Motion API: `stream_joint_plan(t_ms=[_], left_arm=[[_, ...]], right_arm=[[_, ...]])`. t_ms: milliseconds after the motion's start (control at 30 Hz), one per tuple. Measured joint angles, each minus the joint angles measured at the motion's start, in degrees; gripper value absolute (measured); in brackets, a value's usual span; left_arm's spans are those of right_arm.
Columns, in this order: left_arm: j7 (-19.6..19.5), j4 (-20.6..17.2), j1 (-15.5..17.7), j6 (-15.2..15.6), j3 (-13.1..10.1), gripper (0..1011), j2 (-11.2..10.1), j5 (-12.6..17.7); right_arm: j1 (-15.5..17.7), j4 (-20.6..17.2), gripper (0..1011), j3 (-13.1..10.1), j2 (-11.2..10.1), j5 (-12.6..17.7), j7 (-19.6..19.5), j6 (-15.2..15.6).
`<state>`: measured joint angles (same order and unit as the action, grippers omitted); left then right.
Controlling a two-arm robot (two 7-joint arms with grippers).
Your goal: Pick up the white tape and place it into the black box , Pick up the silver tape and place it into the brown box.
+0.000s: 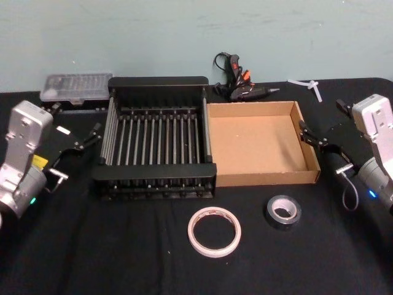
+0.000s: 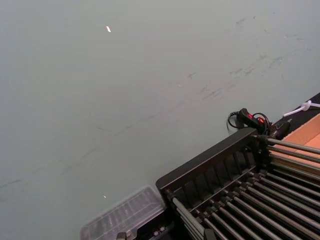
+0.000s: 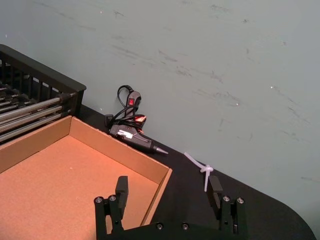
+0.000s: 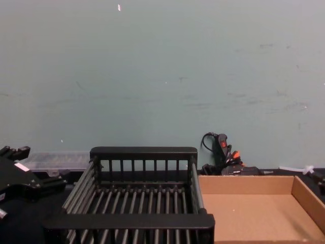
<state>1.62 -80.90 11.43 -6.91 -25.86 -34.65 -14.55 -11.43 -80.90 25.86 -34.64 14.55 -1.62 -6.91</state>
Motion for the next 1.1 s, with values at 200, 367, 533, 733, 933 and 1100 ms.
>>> stream_joint_plan(t_ms=[200,367,533,733,933,1100], left_arm=[[0.0,0.0,0.0,0.0,0.0,1001,0.0,0.0],[0.0,0.0,0.0,0.0,0.0,1001,0.0,0.0],[0.0,0.0,0.0,0.0,0.0,1001,0.0,0.0],[0.0,0.0,0.0,0.0,0.0,1001,0.0,0.0],[0.0,0.0,0.0,0.0,0.0,1001,0.0,0.0],[0.0,0.0,0.0,0.0,0.0,1001,0.0,0.0]], right_arm=[[0.0,0.0,1002,0.0,0.0,0.0,0.0,0.0],[0.0,0.0,1002,0.0,0.0,0.0,0.0,0.0],[0.0,0.0,1002,0.0,0.0,0.0,0.0,0.0],[0.0,0.0,1002,0.0,0.0,0.0,0.0,0.0],[0.0,0.0,1002,0.0,0.0,0.0,0.0,0.0],[0.0,0.0,1002,0.0,0.0,0.0,0.0,0.0]])
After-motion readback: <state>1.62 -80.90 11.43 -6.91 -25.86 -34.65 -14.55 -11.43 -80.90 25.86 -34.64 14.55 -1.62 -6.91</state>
